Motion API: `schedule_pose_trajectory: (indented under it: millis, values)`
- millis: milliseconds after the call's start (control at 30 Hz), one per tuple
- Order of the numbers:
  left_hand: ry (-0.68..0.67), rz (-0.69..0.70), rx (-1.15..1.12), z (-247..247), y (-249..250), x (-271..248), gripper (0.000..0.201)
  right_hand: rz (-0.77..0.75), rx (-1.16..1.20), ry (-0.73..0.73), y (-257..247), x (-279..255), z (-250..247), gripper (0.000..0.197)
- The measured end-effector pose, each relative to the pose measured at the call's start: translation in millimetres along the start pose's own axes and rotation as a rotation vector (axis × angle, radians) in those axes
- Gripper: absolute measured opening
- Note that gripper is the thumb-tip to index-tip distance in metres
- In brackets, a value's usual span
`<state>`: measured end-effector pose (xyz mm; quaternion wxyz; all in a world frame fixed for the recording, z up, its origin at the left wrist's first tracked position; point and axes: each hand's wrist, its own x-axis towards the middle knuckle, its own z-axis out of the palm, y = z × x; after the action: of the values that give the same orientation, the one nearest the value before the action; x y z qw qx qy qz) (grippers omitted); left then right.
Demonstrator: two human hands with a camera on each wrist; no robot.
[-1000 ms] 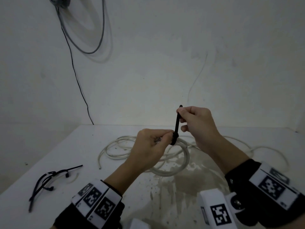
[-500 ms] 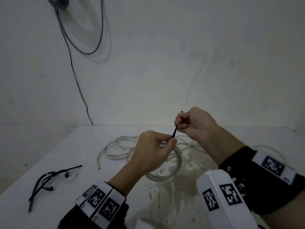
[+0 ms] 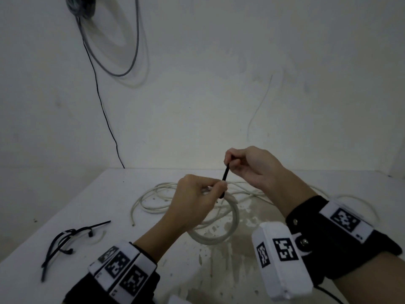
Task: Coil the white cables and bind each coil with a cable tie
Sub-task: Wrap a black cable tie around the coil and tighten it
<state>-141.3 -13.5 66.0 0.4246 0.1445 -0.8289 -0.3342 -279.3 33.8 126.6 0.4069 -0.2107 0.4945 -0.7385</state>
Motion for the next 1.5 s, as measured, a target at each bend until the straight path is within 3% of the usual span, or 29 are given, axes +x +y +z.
schedule_pose_trajectory:
  millis: [67,200,333,400,433,567,733,833,1033,1100,1167,1267,1500]
  values:
    - [0.052,-0.144,-0.162,0.1,-2.7,0.4,0.025,-0.040,-0.123,-0.071,1.4,-7.8,-3.9,0.019]
    - [0.135,-0.360,-0.397,1.7,-2.9,7.0,0.042,-0.064,-0.776,-0.158,21.0,-28.9,-8.4,0.049]
    - [0.133,-0.492,-0.549,0.5,4.3,12.7,0.041,-0.465,-1.083,-0.028,49.4,-40.0,-9.1,0.059]
    - [0.082,-0.539,-0.687,-1.9,7.7,13.6,0.028,-0.602,-1.034,0.054,58.2,-38.1,-13.0,0.056]
    - [0.048,-0.549,-0.740,-2.9,8.5,12.8,0.023,-0.591,-0.966,0.056,59.3,-37.3,-14.7,0.054]
    - [-0.061,-0.574,-0.914,-5.1,6.5,10.5,0.026,-0.345,-0.619,-0.042,52.5,-36.5,-17.7,0.051]
    - [-0.029,-0.549,-0.851,6.3,4.5,2.0,0.043,-0.318,-0.469,0.242,39.8,-28.3,-18.2,0.049]
    - [0.052,-0.592,-1.005,18.3,7.0,-3.5,0.039,-0.295,-0.460,0.313,41.2,-25.3,-19.5,0.049]
    - [0.073,-0.718,-1.415,18.7,12.5,6.9,0.043,-0.312,-0.441,0.165,38.9,-23.6,-24.8,0.051]
    - [0.113,-0.704,-1.401,21.6,14.0,11.8,0.043,-0.262,-0.418,0.102,33.8,-21.4,-30.9,0.052]
    - [0.165,-0.672,-1.340,23.4,13.8,17.4,0.042,-0.127,-0.241,0.004,29.3,-25.3,-40.3,0.050]
    - [0.230,-0.619,-1.315,25.2,8.1,25.9,0.042,-0.022,-0.158,-0.099,30.0,-39.6,-54.1,0.025]
    - [0.238,-0.612,-1.196,58.3,2.1,28.0,0.042,-0.058,-0.026,0.031,40.4,-40.6,-80.3,0.015]
